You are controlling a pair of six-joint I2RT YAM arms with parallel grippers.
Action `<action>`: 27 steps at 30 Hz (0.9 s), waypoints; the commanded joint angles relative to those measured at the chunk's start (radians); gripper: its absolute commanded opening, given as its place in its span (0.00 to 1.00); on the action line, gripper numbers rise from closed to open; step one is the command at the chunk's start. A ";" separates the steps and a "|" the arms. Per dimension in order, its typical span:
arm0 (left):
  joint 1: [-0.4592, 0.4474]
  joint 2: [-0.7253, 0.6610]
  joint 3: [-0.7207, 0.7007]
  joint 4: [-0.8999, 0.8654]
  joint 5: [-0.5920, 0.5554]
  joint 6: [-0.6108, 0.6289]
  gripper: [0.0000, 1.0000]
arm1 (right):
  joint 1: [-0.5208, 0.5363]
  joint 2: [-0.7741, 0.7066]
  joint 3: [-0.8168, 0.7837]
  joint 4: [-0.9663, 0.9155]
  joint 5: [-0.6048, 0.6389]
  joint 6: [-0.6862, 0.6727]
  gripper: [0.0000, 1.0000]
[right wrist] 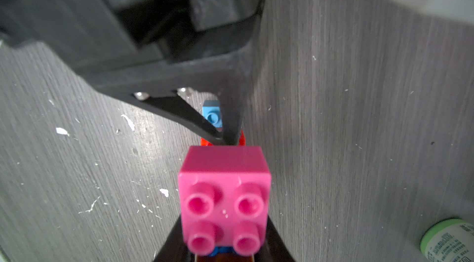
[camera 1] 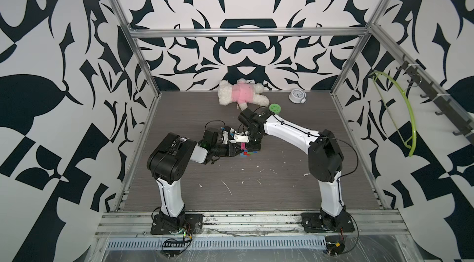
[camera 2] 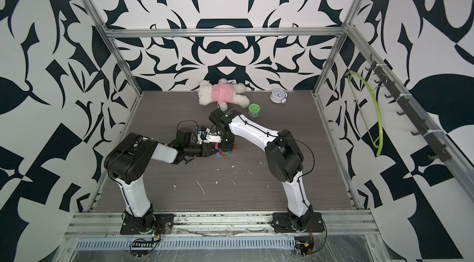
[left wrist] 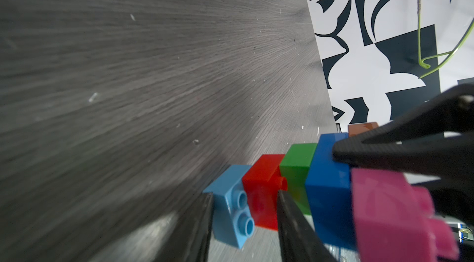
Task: Assemble the letter y with lego
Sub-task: Assemble the lego brick with the lego brick.
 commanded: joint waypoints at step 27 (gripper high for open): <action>-0.014 0.068 -0.040 -0.231 -0.127 0.036 0.43 | 0.028 -0.022 -0.028 0.039 0.009 -0.043 0.41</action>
